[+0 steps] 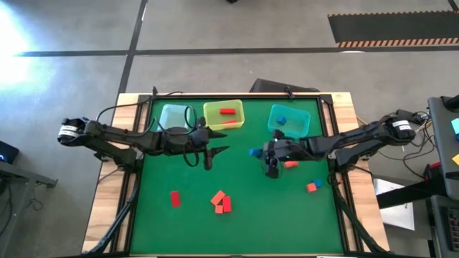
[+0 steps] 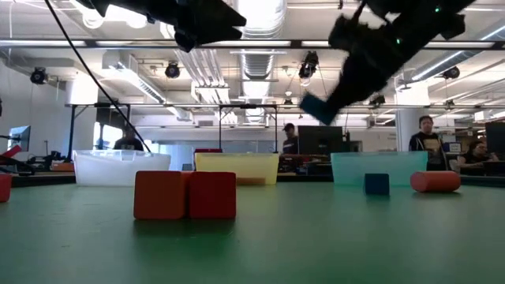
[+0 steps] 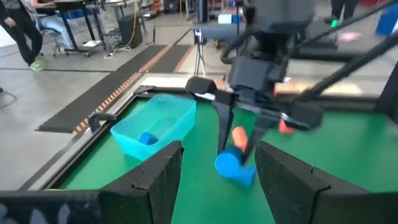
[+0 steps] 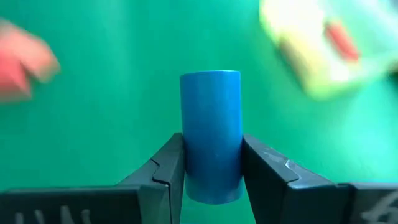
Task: Sort & place blocks by color
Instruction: Put the blue block into the blue bin
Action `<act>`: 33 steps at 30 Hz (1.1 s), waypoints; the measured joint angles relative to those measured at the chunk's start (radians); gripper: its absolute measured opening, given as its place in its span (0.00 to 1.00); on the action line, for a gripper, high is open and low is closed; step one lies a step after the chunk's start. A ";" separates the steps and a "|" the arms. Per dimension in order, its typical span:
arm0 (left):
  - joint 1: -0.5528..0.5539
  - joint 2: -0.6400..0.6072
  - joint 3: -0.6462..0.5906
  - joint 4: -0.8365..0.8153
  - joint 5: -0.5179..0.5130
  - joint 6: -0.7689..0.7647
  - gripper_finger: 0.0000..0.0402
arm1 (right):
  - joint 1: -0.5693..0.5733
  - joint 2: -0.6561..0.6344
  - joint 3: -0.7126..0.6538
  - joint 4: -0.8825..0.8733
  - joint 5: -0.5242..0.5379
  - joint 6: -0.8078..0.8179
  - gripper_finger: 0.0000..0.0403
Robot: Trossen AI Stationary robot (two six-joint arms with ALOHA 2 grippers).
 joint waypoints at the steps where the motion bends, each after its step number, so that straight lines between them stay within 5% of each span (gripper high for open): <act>1: -0.004 0.000 0.000 0.016 0.002 -0.014 0.47 | 0.023 -0.002 -0.029 0.125 0.022 0.003 0.28; 6: -0.040 0.000 -0.024 0.105 0.029 -0.076 0.47 | 0.113 0.062 -0.165 0.708 0.135 -0.088 0.28; 12: -0.095 0.047 -0.092 0.407 0.029 -0.098 0.47 | 0.146 0.210 -0.218 1.178 0.181 -0.175 0.28; 21: -0.103 0.287 -0.120 0.812 0.030 -0.095 0.47 | 0.149 0.310 -0.154 1.218 0.180 -0.215 0.28; 33: -0.101 0.440 -0.091 0.967 0.020 -0.068 0.47 | 0.149 0.283 -0.145 1.208 0.180 -0.232 0.28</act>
